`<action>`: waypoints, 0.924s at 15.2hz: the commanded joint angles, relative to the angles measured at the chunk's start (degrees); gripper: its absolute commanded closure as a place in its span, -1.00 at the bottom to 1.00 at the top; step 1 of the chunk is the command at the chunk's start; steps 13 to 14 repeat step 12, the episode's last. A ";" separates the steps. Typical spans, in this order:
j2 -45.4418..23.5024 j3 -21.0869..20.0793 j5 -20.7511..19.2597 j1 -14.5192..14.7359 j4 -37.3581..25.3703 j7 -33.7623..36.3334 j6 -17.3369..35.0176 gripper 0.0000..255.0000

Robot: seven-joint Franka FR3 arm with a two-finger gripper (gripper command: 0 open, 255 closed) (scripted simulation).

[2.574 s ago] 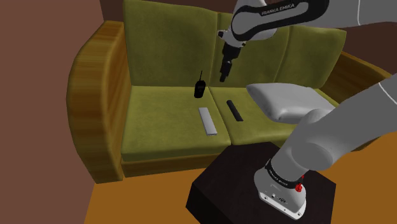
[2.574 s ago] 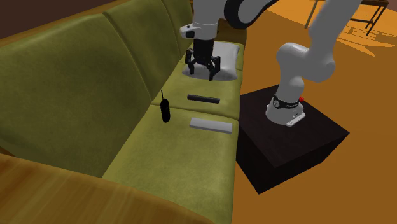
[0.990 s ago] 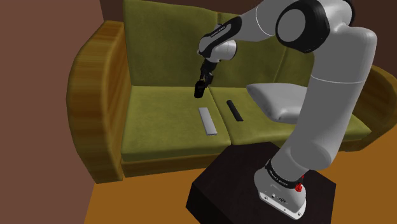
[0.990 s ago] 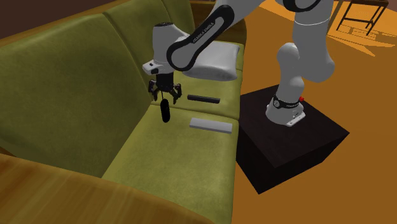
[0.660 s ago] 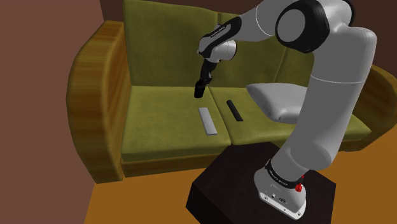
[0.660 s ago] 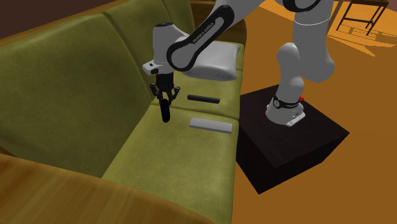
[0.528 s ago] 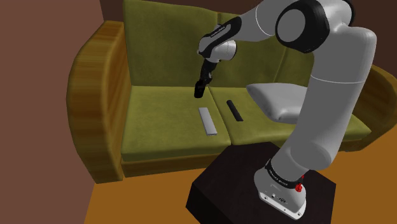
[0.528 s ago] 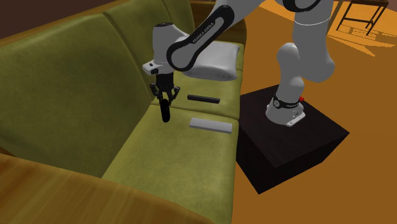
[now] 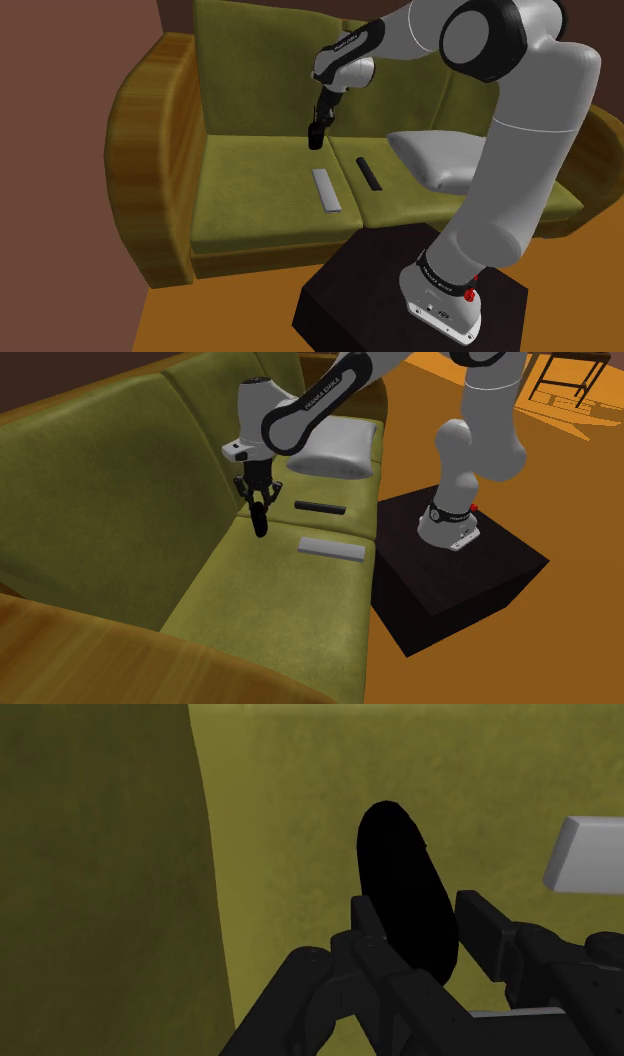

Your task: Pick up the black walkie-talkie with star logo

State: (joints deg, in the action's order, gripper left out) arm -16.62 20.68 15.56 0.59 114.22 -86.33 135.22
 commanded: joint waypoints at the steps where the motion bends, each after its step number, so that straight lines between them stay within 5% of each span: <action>1: 0.96 0.23 -0.67 0.25 -0.28 0.60 -1.13 1.00; 14: 4.55 1.07 -3.30 0.80 -3.02 2.75 -7.05 1.00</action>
